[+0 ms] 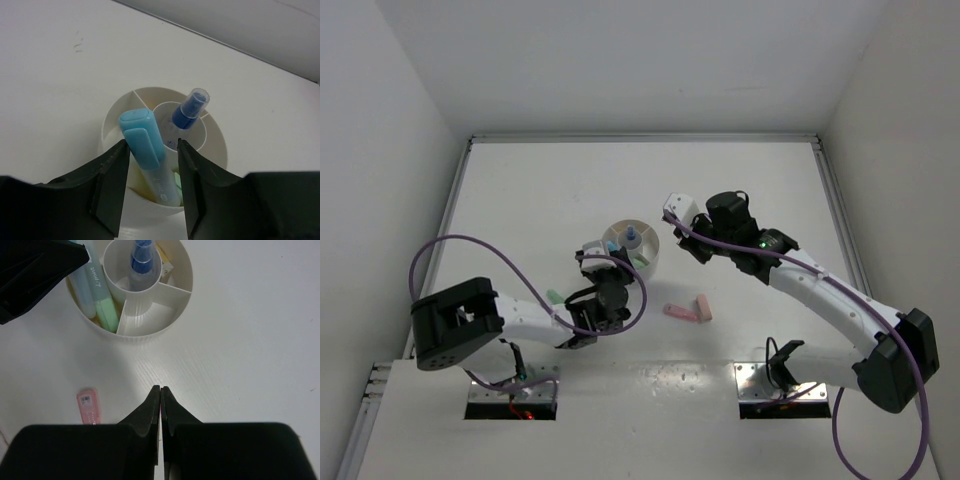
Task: Sort the stationery into containers
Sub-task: Place the pen in the storage box.
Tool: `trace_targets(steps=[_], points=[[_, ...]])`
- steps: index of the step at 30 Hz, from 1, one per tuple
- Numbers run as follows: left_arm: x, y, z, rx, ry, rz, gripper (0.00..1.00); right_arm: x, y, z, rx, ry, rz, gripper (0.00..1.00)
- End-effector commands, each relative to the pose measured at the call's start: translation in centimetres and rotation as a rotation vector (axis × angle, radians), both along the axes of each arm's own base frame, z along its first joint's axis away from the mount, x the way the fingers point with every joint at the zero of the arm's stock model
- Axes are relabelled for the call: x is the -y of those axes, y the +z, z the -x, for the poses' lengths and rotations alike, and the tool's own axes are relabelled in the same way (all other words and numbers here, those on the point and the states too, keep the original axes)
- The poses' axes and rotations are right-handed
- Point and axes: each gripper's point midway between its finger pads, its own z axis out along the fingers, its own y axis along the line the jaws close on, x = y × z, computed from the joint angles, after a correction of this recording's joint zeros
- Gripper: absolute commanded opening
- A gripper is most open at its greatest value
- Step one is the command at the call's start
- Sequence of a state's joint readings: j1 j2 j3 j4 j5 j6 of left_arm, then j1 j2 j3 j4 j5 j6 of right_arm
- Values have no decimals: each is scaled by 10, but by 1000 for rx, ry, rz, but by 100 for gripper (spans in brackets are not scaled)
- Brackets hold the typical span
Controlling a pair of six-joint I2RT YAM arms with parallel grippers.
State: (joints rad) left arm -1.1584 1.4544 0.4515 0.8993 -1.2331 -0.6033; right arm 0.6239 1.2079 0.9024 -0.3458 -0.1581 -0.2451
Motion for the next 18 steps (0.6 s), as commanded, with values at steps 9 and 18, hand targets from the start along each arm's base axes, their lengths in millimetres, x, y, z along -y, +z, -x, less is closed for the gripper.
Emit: trace_targets(steps=[9,18], points=[[-6,23,5,9,-3,23,54,-2,2,-1,13,18,-5,0],[-12,32,5,8,9,73,33,-2,2,-1,13,18,-5,0]])
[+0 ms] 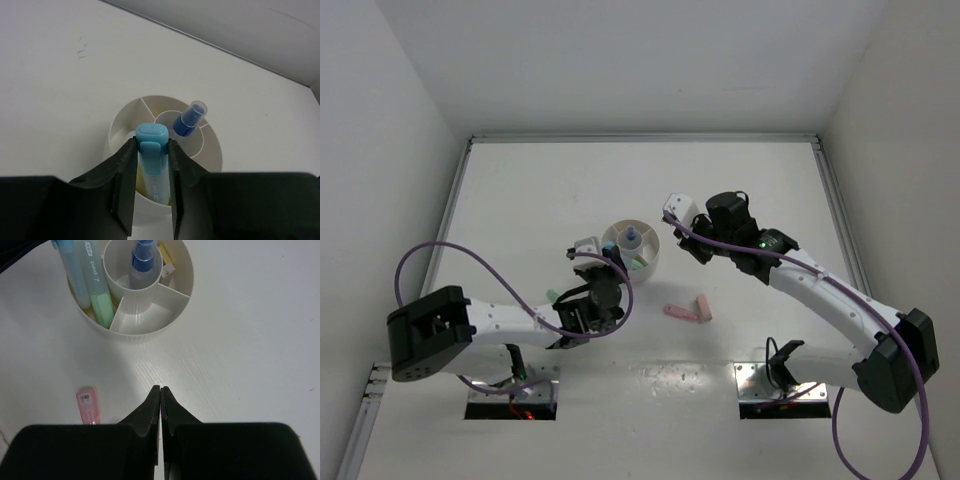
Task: Sort the stationery into containers
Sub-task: Place the pen in the storage box.
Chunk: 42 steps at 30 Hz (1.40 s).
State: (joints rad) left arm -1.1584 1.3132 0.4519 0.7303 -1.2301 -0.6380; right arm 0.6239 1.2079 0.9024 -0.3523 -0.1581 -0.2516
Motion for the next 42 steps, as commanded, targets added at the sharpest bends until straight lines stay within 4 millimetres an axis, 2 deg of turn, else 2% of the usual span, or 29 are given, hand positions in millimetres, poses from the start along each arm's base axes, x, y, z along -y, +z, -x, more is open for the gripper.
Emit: trace_targets(steps=[1,4,6,8,9,10,13,27,31,33,34,35,37,38,42], points=[[0,13,-1,12,11,60,29,-3,3,-2,14,14,-12,0],[-4,22,-1,24,4,90,14,-3,3,-2,14,14,-12,0],[-4,29,-2,34,-11,108,12,-3,3,-2,14,14,-12,0],[-9,27,-3,31,-2,99,12,-3,3,-2,14,14,-12,0],[-8,25,-3,26,-12,92,13,-3,3,-2,14,14,-12,0],[-9,29,-2,30,-12,112,24,-3,3,-2,14,14,-12,0],[-14,29,-5,26,-6,106,35,-3,3,-2,14,14,-12,0],[-5,11,-11,1,-20,84,33,-3,3,-2,14,14,-12,0],[-4,-1,-13,-28,-30,61,32,-3,3,-2,14,14,-12,0],[-2,-8,-12,-46,-37,62,40,-3,3,-2,14,14,-12,0],[-2,-10,-11,-52,-36,61,48,-3,3,-2,14,14,-12,0],[-2,-10,-11,-52,-36,61,62,-3,3,-2,14,14,-12,0],[-4,-9,-11,-54,-36,50,66,-3,3,-2,14,14,-12,0],[-4,-9,-11,-54,-36,50,72,-3,3,-2,14,14,-12,0],[-6,3,-11,-30,-41,47,73,-3,3,-2,14,14,-12,0]])
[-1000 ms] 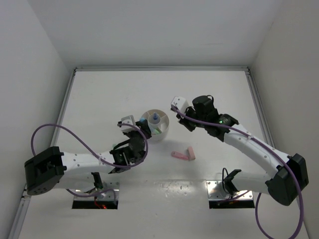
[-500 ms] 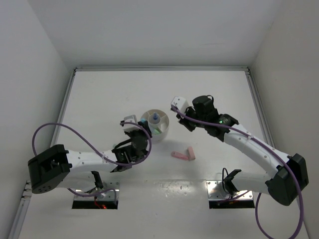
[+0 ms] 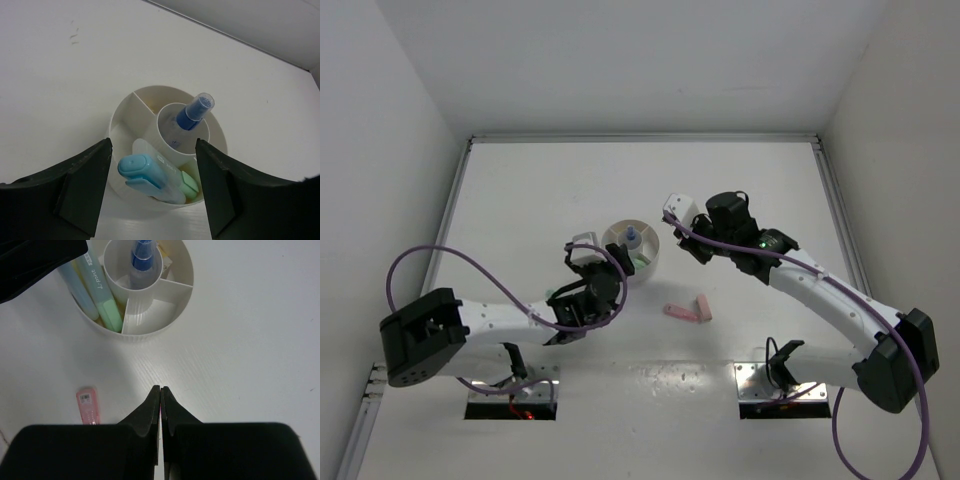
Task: Sort the stationery into containers
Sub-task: Place the pen in the storage box, then pick up the stationery from the center of the board.
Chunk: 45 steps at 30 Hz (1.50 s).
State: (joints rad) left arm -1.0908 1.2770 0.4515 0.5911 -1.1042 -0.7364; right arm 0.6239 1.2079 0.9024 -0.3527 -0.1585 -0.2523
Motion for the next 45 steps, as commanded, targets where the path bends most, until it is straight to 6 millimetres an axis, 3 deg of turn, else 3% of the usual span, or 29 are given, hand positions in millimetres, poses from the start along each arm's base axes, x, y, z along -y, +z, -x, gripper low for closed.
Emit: trace_targets(steps=[1,5,8,10,11,12,13,14,15,16,17,18,19,21,22,23,24,26,27,31,34,36,37,41,45], points=[[-6,19,-2,35,17,30,73,-3,3,-2,14,13,-12,0],[-15,49,-1,80,39,79,73,-3,3,-2,14,13,-12,0],[-25,59,2,83,55,70,73,-3,3,-2,14,13,-12,0],[-41,68,6,75,105,56,73,-3,3,-2,14,13,-12,21],[-49,72,8,76,138,55,73,-3,3,-2,14,13,-12,57],[-55,78,10,79,153,56,60,0,-2,-2,3,2,6,71],[-68,77,16,65,175,66,42,3,-5,-1,-6,-6,21,79],[-75,86,18,68,202,98,18,3,-8,-2,-23,-6,33,81],[-88,88,21,69,255,115,0,4,-13,-5,-47,-29,51,78],[-95,87,25,61,275,137,0,6,-19,-1,-83,-35,70,69],[-104,84,31,40,290,165,0,8,-23,-2,-103,-54,87,53],[-106,77,33,20,282,172,0,7,-19,-6,-115,-72,89,21],[-106,75,36,-2,272,199,0,11,-31,2,-188,-91,121,12],[-110,51,45,-108,265,251,13,9,-34,9,-257,-101,116,0],[-120,40,49,-150,311,301,29,9,-40,14,-300,-105,128,0],[-124,33,52,-179,333,333,39,10,-44,17,-324,-115,136,0],[-126,17,57,-230,348,345,52,12,-50,21,-365,-138,145,0],[-131,2,60,-256,378,372,59,18,-60,18,-376,-186,179,15],[-136,-11,64,-263,388,361,62,23,-75,24,-425,-189,220,27],[-143,-23,69,-263,389,397,67,37,-103,40,-545,-247,320,41],[-146,-23,69,-256,392,408,68,45,-112,45,-571,-271,360,48],[-148,-25,70,-250,398,397,68,51,-118,49,-580,-291,384,63],[-150,-28,70,-250,398,395,68,55,-118,50,-575,-298,393,80],[-150,-33,70,-251,395,388,69,54,-114,52,-578,-300,378,86],[-150,-36,70,-251,395,388,69,57,-128,65,-646,-288,410,74]])
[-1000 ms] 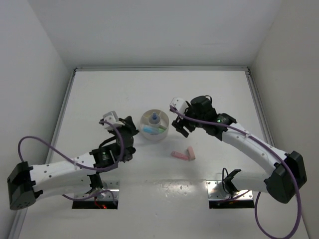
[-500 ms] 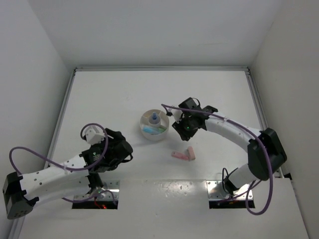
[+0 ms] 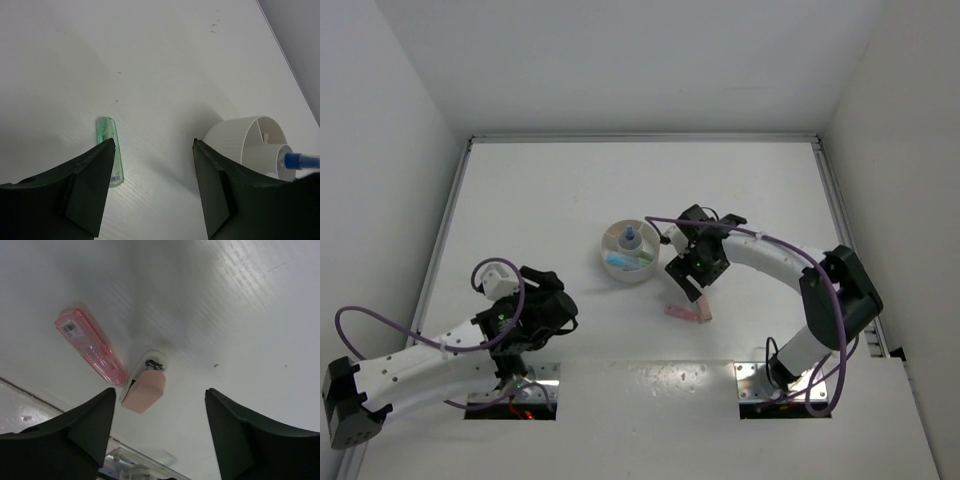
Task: Sort the stationery into containers
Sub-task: Pick up the stationery from the center of the board.
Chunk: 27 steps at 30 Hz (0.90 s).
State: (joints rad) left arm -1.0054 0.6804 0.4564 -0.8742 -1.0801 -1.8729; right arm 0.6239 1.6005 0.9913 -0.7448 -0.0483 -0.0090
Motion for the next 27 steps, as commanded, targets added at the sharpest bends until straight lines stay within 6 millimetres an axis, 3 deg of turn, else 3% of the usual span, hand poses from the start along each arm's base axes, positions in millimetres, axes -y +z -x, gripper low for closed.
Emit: trace_targets(steps=[1,6,9,14,18,20,23,25,27], points=[[-1,3,-3,28,26,42,69,5,-8,10,-48,-22,21,73],[-3,0,-1,29,26,45,69,8,-19,16,-110,-28,38,47],[-4,-1,-1,35,26,54,69,8,-24,19,-134,-28,44,40],[-6,2,-1,46,28,50,69,9,-33,23,-177,-35,46,37],[-7,4,-1,55,28,45,69,6,-35,27,-209,-33,41,20],[-8,2,-1,56,28,46,69,7,-35,29,-225,-42,34,4],[-9,3,0,58,25,46,69,0,-24,23,-214,-27,-15,0],[-9,3,0,58,25,46,69,-9,-9,8,-152,-10,-55,0],[-10,4,-1,62,26,34,69,-16,19,-21,14,18,-97,0]])
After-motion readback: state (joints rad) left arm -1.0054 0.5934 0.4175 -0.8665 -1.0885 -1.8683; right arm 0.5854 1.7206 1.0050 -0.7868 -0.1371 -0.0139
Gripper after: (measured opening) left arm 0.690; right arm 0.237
